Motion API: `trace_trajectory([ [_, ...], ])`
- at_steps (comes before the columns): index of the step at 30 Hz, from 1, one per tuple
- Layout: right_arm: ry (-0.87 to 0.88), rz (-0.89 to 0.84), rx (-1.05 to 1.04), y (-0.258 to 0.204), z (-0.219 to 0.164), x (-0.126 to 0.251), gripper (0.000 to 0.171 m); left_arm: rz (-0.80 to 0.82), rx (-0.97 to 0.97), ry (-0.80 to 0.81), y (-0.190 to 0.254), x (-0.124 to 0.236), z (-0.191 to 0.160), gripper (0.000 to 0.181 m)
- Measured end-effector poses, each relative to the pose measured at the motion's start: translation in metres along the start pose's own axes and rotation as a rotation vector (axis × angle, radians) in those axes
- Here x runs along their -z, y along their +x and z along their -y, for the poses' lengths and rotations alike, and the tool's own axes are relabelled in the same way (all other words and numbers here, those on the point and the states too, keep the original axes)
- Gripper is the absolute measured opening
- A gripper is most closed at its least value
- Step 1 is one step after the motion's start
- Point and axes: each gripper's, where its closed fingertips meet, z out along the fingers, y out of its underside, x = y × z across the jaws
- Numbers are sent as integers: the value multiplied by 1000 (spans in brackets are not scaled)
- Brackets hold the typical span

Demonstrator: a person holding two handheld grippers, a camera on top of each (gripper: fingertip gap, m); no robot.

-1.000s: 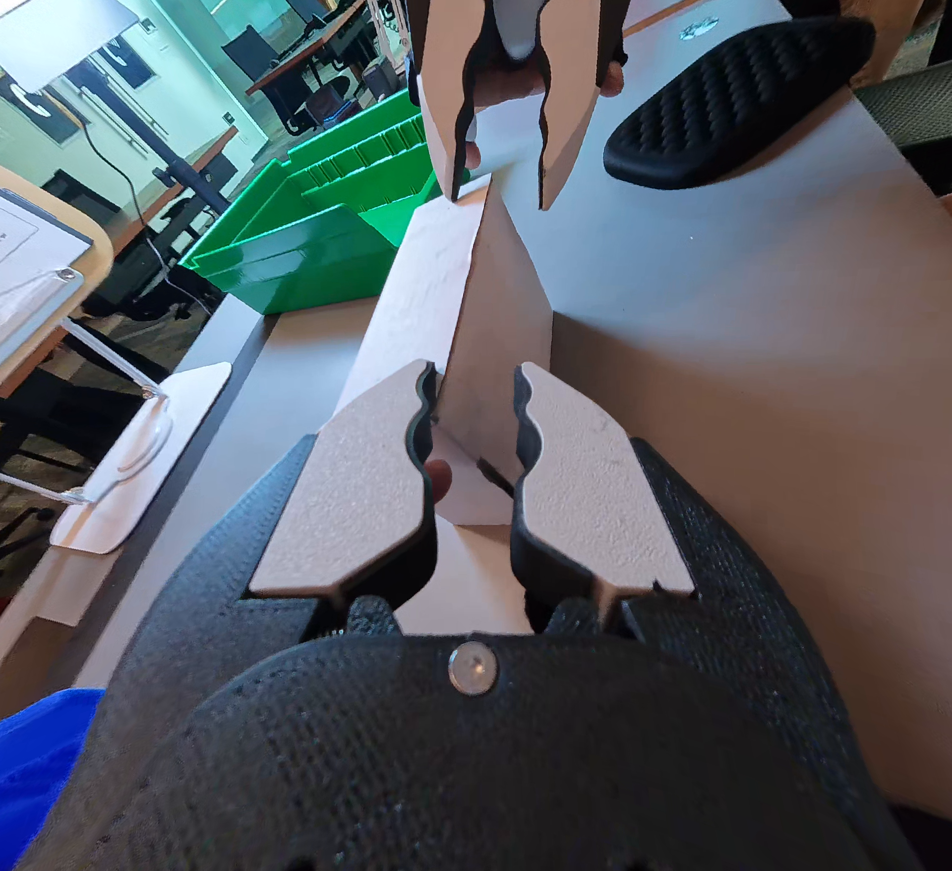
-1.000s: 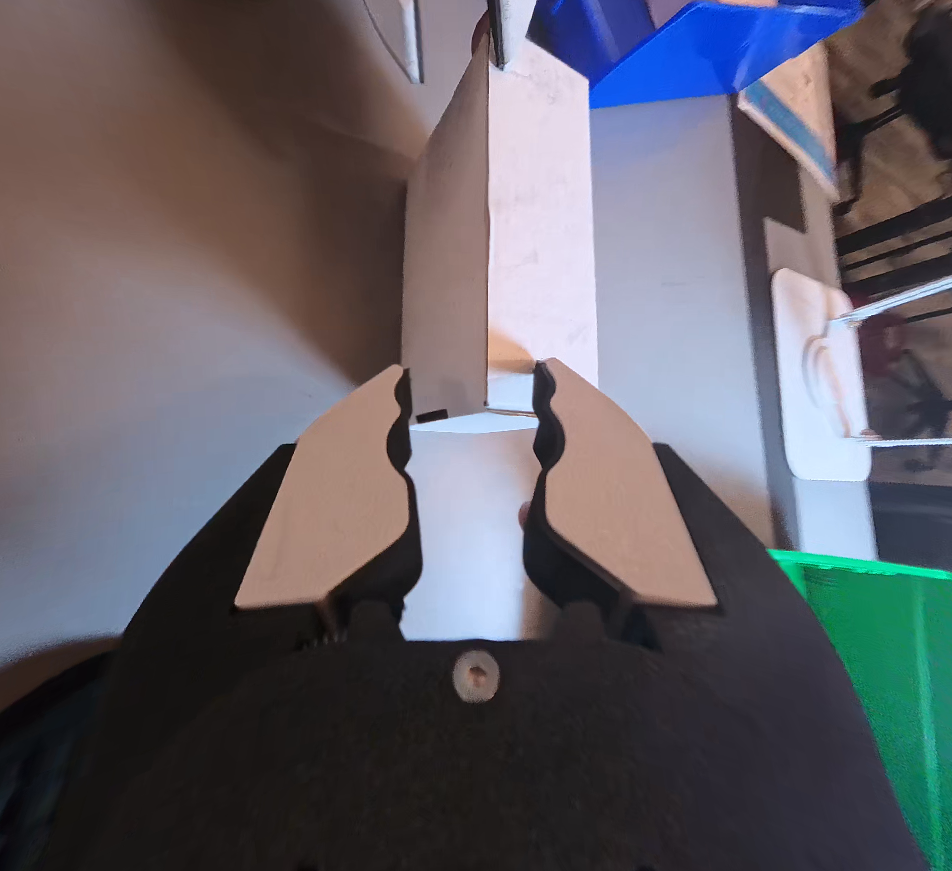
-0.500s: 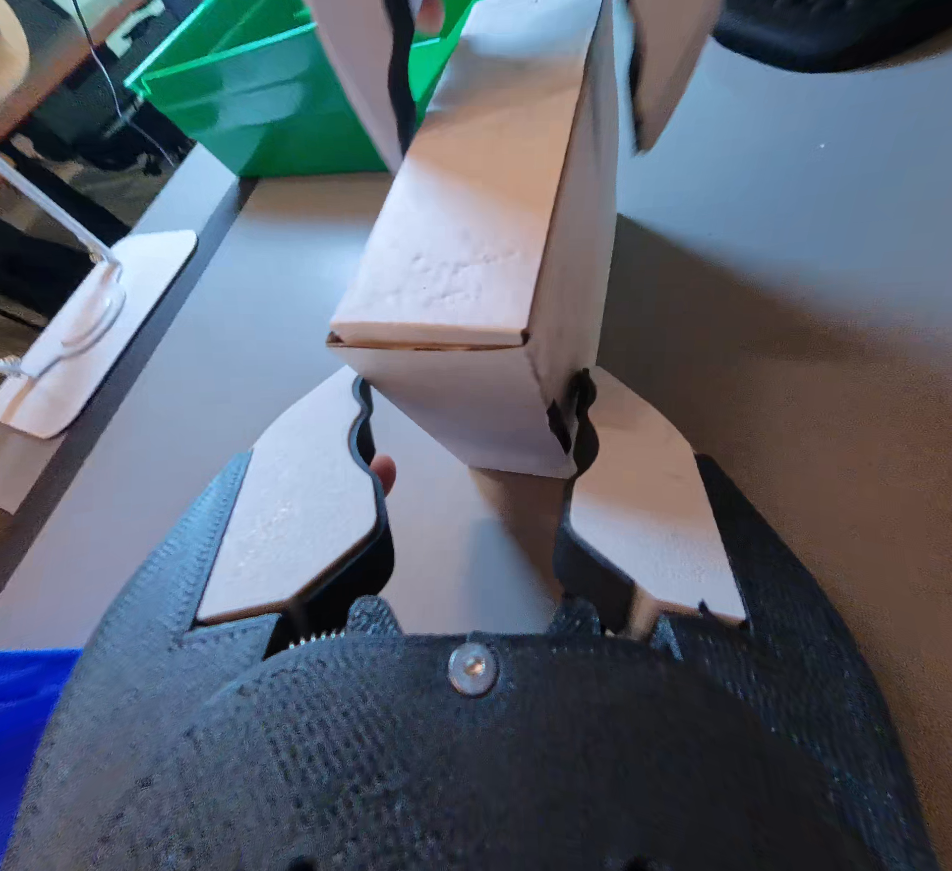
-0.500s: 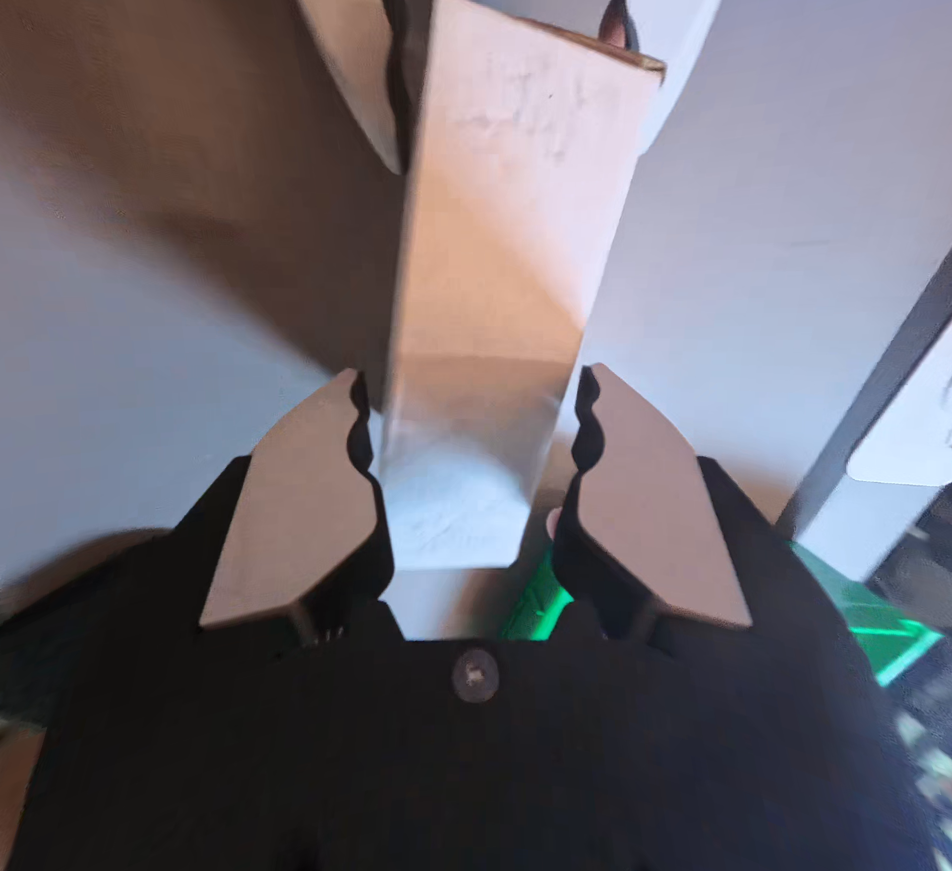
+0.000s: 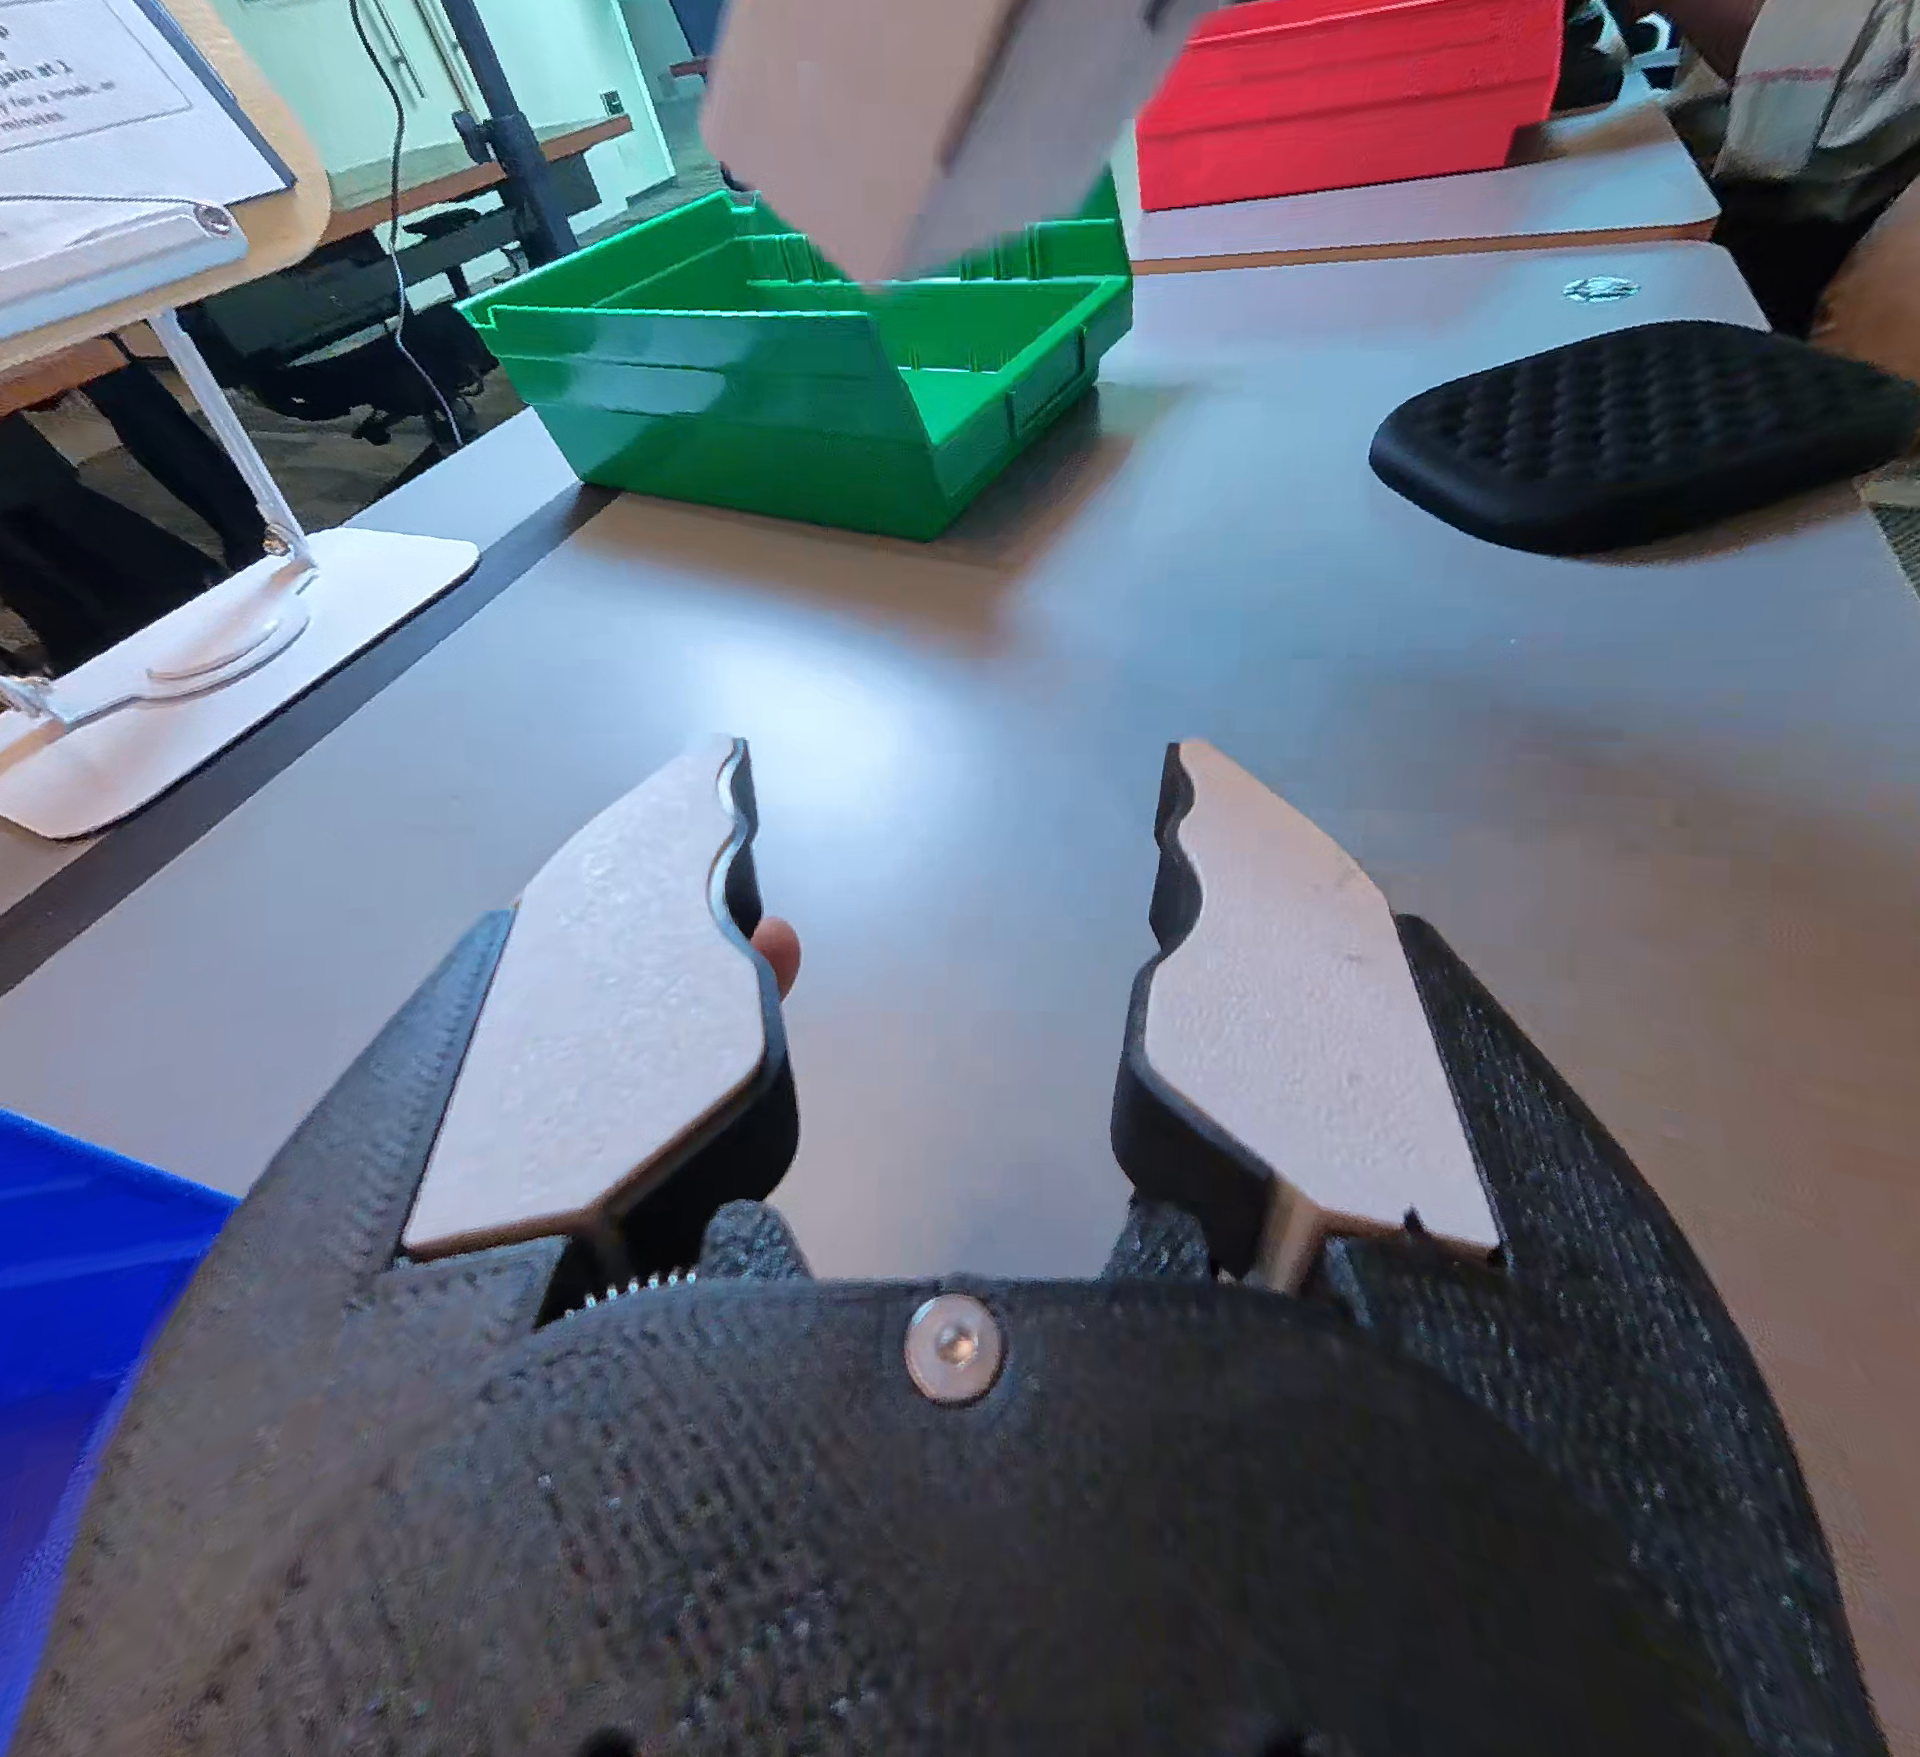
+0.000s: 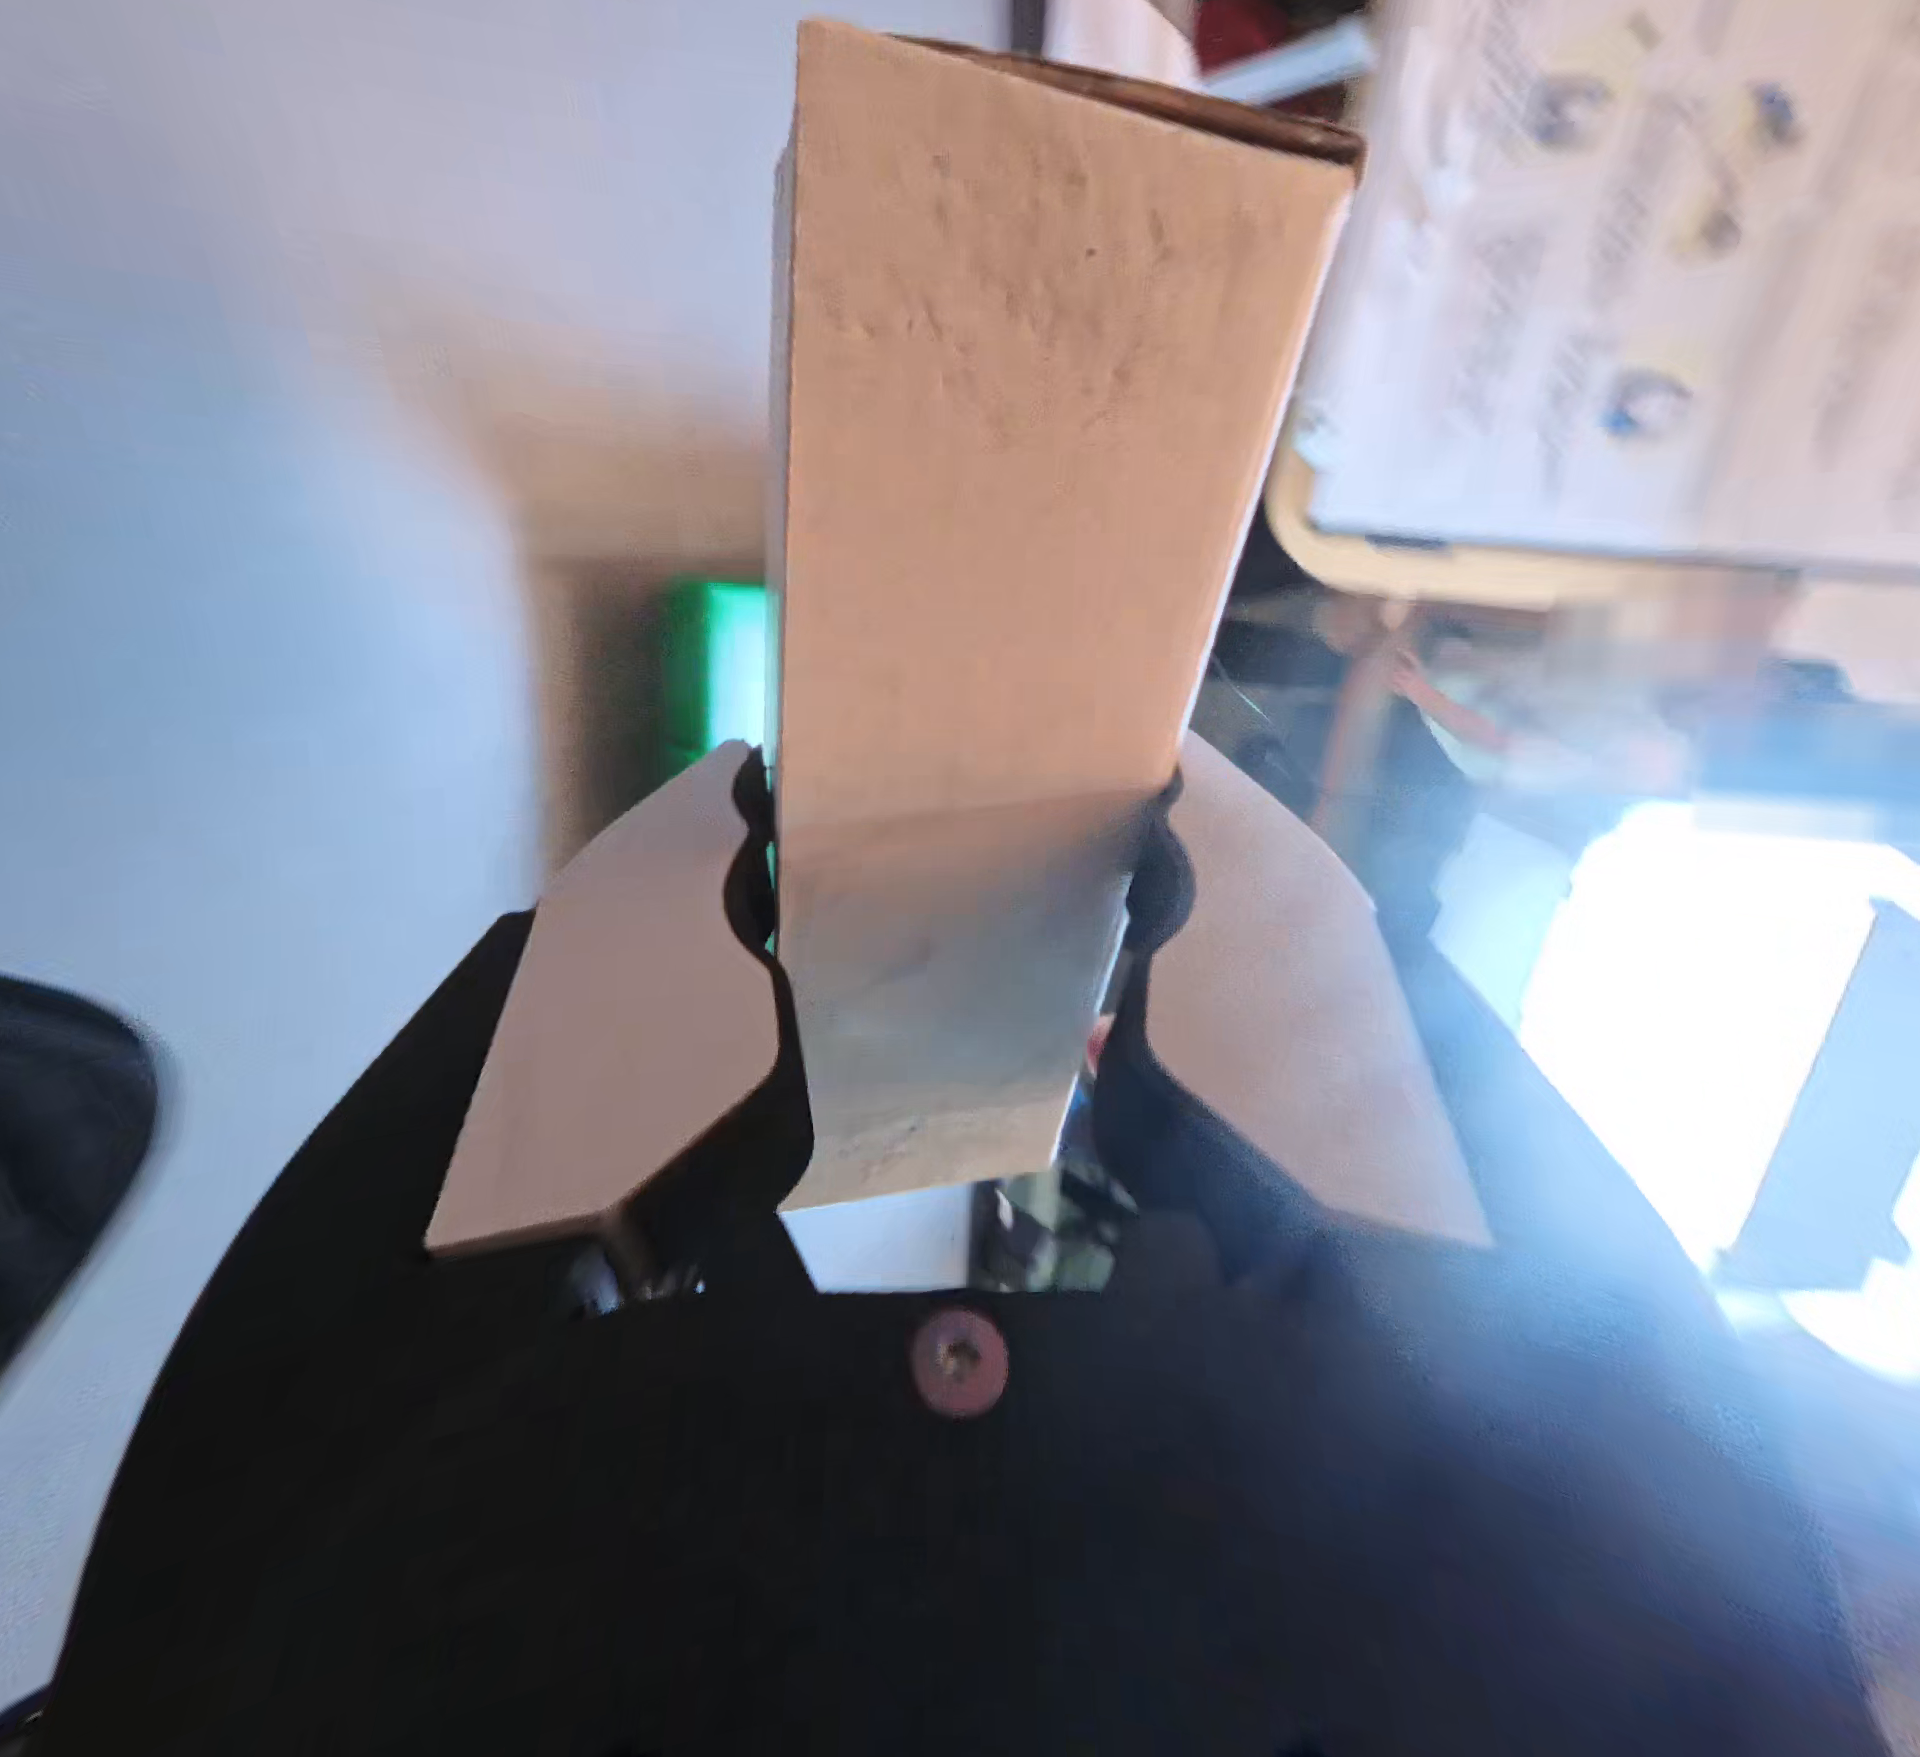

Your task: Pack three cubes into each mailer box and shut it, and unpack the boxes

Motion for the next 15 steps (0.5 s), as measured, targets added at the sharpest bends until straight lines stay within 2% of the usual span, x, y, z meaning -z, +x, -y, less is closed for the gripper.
trace_trajectory([
  [2,-67,-113,-14,31,-38,-3,67,12,-31,2,3,-2,2,72],
  [5,-148,-209,-35,56,-91,-28,68,13,-17,11,5,-5,4,69],
  [9,-233,-199,8,45,-145,-87,68,27,10,-4,0,-5,-3,68],
  [11,-229,-176,40,33,-155,-117,68,34,13,-8,-1,-5,-7,66],
  [15,-225,-135,104,18,-150,-165,67,35,13,-22,-3,-7,-13,65],
])
